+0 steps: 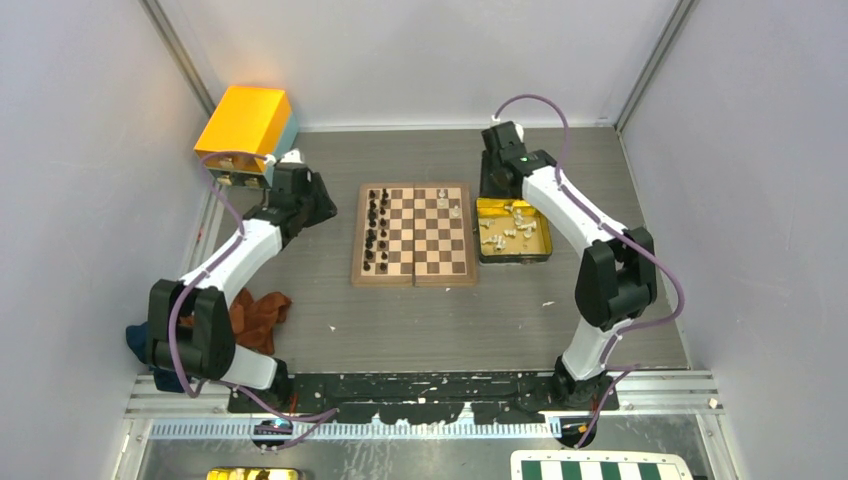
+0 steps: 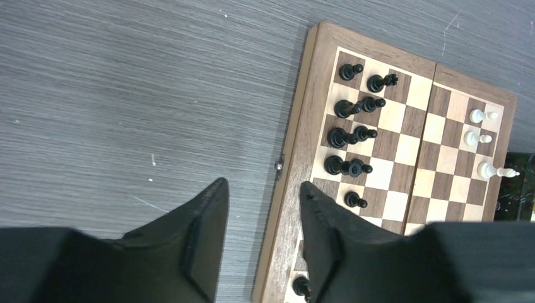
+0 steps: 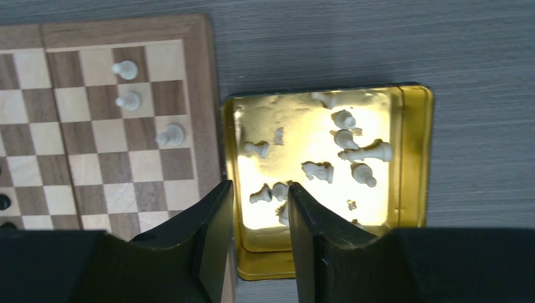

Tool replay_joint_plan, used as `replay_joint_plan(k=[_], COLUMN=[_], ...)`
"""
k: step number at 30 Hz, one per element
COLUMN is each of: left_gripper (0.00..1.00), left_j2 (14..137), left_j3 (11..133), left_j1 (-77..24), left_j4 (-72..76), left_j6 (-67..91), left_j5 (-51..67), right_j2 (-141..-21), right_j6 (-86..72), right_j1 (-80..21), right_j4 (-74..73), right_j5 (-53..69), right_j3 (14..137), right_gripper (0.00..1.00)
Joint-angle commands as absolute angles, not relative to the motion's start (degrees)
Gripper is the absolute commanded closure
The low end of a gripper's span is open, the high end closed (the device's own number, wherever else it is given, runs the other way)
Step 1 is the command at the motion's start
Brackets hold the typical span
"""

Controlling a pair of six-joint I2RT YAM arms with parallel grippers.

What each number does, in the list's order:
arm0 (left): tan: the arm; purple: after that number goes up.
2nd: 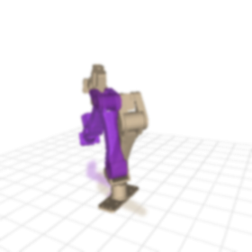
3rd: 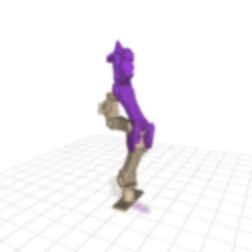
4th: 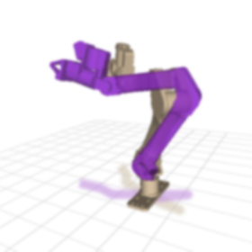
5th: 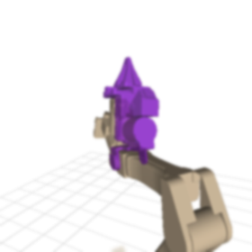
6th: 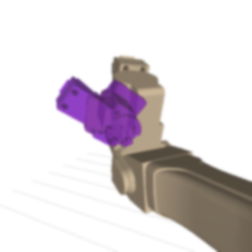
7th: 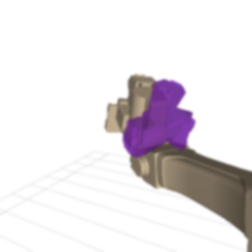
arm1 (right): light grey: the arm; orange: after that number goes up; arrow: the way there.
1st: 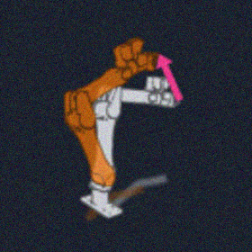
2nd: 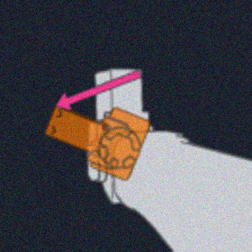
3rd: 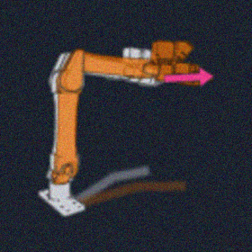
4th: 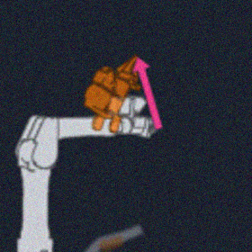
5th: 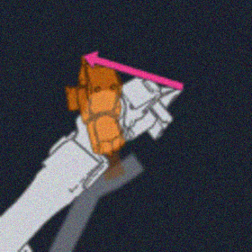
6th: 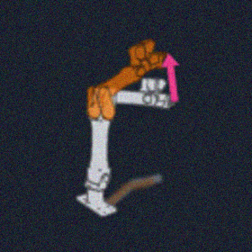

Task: Set up the chess pieces on the board
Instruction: Pick up the chess piece from the storage box.

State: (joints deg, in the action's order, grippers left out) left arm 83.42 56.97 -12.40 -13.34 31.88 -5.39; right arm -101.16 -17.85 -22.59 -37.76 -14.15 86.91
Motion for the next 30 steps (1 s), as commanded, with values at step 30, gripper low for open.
replay_joint_plan(k=[30], left_gripper=[0.32], left_j2=[78.4], left_j3=[60.8], left_j1=[-10.4], left_j4=[-14.9], left_j6=[33.3], left_j5=[-3.2], right_j2=[-106.9], right_j6=[-21.0], right_j1=[-11.1], right_j4=[-32.8], right_j5=[-13.9], right_j3=[81.8], right_gripper=[0.53])
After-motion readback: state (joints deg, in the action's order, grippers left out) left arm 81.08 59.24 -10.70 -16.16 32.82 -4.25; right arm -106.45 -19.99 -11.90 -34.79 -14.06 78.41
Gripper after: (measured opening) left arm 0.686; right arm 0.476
